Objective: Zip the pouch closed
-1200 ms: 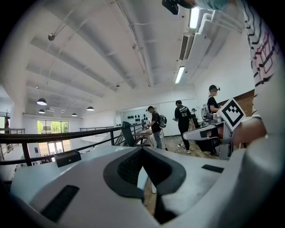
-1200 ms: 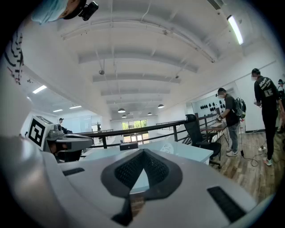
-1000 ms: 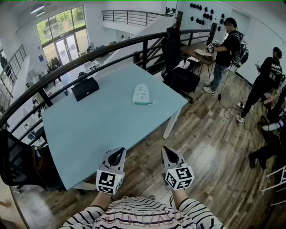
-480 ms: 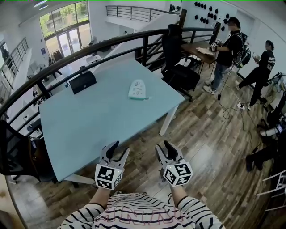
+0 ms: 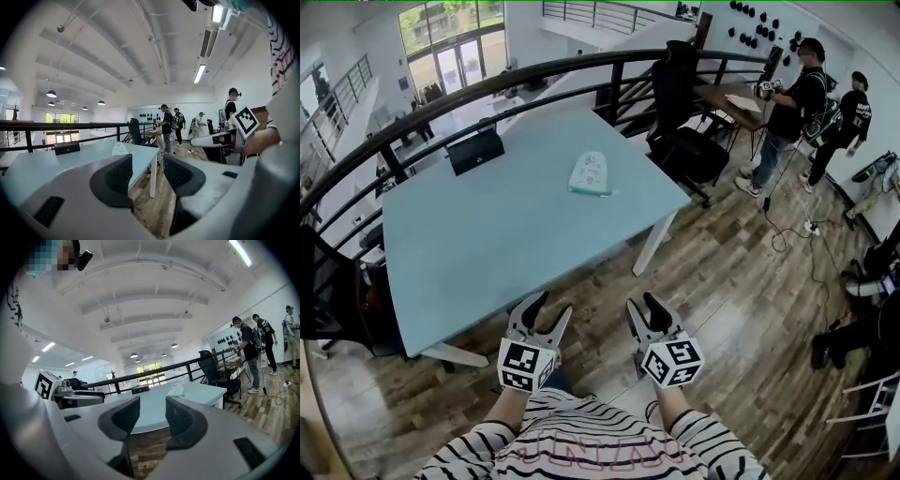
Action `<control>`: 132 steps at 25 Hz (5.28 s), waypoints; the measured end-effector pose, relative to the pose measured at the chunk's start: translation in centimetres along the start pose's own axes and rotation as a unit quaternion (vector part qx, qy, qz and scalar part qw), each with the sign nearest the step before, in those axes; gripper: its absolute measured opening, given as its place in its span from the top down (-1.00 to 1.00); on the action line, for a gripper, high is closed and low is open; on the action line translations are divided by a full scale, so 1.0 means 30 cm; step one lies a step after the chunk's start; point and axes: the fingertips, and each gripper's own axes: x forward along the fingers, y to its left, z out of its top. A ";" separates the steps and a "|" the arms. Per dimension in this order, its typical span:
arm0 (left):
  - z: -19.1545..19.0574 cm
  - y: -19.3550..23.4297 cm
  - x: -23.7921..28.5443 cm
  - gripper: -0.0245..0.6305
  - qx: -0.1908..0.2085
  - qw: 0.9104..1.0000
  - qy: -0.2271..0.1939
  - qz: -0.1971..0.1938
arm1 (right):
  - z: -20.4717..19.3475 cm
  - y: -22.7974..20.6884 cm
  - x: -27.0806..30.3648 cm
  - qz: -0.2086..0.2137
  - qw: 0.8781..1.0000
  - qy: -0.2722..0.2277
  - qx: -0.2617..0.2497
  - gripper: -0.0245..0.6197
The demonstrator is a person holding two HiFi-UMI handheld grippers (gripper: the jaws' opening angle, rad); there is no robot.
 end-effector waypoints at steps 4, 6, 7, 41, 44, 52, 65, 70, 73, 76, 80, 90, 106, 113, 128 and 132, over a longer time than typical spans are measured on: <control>0.022 0.027 0.055 0.36 0.005 1.000 0.003 -0.005 | 0.012 -0.028 0.054 -0.001 1.000 0.004 0.004 0.41; 0.034 0.049 0.099 0.36 0.006 1.000 0.003 -0.010 | 0.021 -0.052 0.094 -0.003 1.000 0.007 0.003 0.41; 0.037 0.062 0.126 0.36 0.006 1.000 0.004 -0.012 | 0.025 -0.066 0.116 -0.004 1.000 0.009 0.003 0.41; 0.104 0.589 0.870 0.36 0.013 0.996 0.021 -0.091 | 0.111 -0.405 0.930 -0.073 0.997 0.038 0.009 0.41; 0.078 0.601 0.905 0.36 0.012 0.997 0.021 -0.080 | 0.087 -0.451 0.977 -0.065 0.997 0.045 0.005 0.41; 0.082 0.683 1.035 0.36 -0.007 0.999 0.034 -0.025 | 0.114 -0.568 1.156 -0.014 0.996 0.083 -0.012 0.41; 0.032 0.731 1.288 0.36 -0.026 0.996 0.062 0.059 | 0.043 -0.806 1.418 0.070 0.981 0.170 -0.061 0.41; -0.005 0.713 1.354 0.36 -0.029 0.994 0.069 0.075 | 0.001 -0.868 1.492 0.098 0.971 0.199 -0.087 0.41; -0.026 0.707 1.387 0.36 -0.036 0.993 0.071 0.086 | -0.035 -0.889 1.530 0.120 0.962 0.216 -0.113 0.41; -0.044 0.700 1.412 0.36 -0.047 0.991 0.071 0.100 | -0.068 -0.904 1.561 0.140 0.953 0.230 -0.138 0.41; -0.063 0.700 1.441 0.36 -0.056 0.989 0.074 0.118 | -0.103 -0.916 1.599 0.168 0.940 0.248 -0.163 0.41; -0.125 0.724 1.452 0.36 -0.069 0.981 0.087 0.160 | -0.211 -0.899 1.650 0.262 0.876 0.294 -0.279 0.41; -0.166 0.675 1.438 0.36 -0.065 0.980 0.113 0.151 | -0.253 -0.874 1.629 0.278 0.875 0.325 -0.226 0.80; -0.174 0.646 1.466 0.36 -0.060 0.982 0.125 0.126 | -0.189 -0.807 1.609 0.279 0.899 0.308 -0.140 0.80; -0.163 0.646 1.513 0.36 -0.060 0.987 0.131 0.077 | -0.028 -0.658 1.556 0.287 0.917 0.250 -0.117 0.81; -0.157 0.655 1.522 0.36 -0.067 0.988 0.121 0.067 | -0.004 -0.630 1.534 0.281 0.920 0.242 -0.127 0.81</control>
